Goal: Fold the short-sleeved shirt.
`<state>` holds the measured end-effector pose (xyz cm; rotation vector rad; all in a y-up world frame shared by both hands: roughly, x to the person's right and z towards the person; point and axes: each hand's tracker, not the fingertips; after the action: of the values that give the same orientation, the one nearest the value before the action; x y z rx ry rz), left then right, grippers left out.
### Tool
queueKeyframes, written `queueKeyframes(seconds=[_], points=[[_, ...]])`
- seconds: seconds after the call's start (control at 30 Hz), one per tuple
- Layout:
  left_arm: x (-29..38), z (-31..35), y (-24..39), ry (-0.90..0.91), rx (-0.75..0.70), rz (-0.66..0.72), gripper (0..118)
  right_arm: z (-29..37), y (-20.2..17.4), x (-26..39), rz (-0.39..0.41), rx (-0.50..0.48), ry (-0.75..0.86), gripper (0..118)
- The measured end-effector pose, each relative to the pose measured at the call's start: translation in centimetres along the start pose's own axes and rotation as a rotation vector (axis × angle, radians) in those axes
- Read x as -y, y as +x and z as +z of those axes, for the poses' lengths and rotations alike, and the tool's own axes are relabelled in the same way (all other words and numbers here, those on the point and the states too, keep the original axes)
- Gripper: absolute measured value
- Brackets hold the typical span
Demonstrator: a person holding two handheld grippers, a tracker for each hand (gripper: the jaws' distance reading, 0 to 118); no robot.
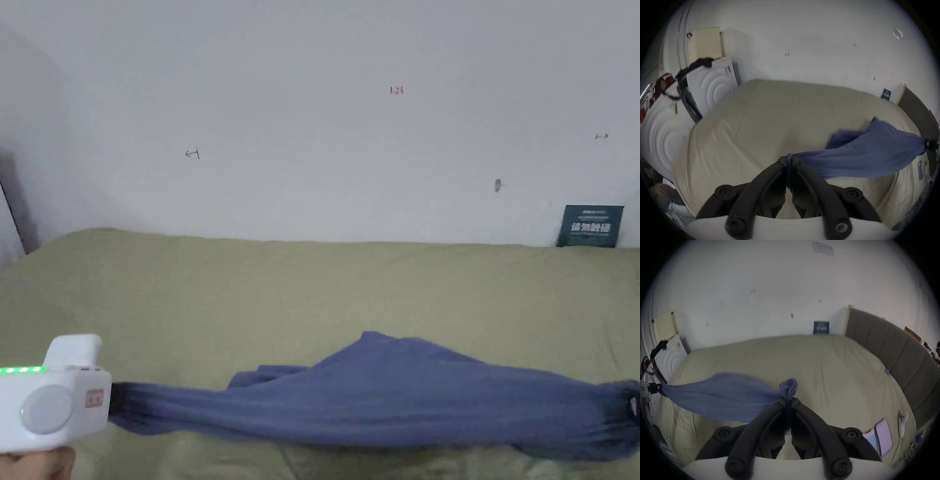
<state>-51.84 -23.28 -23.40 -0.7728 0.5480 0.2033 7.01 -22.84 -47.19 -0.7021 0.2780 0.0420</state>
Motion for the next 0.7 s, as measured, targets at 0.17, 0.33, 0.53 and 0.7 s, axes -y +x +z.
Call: queueKeyframes(seconds=[0.17, 0.33, 0.53, 0.7], points=[[8.8, 4.1, -1.5, -0.066, 0.020, 0.021, 3, 4.6, 1.9, 8.5, -0.029, 0.003, -0.069, 7], [13.3, 7.5, -3.5, -0.090, 0.014, 0.076, 3, 9.3, 2.6, 13.7, -0.014, -0.006, -0.094, 7], [15.7, 10.5, -5.0, -0.094, 0.048, 0.098, 3, 11.0, 4.5, 16.7, -0.043, -0.024, -0.108, 7], [16.7, 9.7, -5.0, -0.101, 0.066, 0.071, 30, 10.6, 4.0, 17.0, -0.072, -0.018, -0.101, 64]])
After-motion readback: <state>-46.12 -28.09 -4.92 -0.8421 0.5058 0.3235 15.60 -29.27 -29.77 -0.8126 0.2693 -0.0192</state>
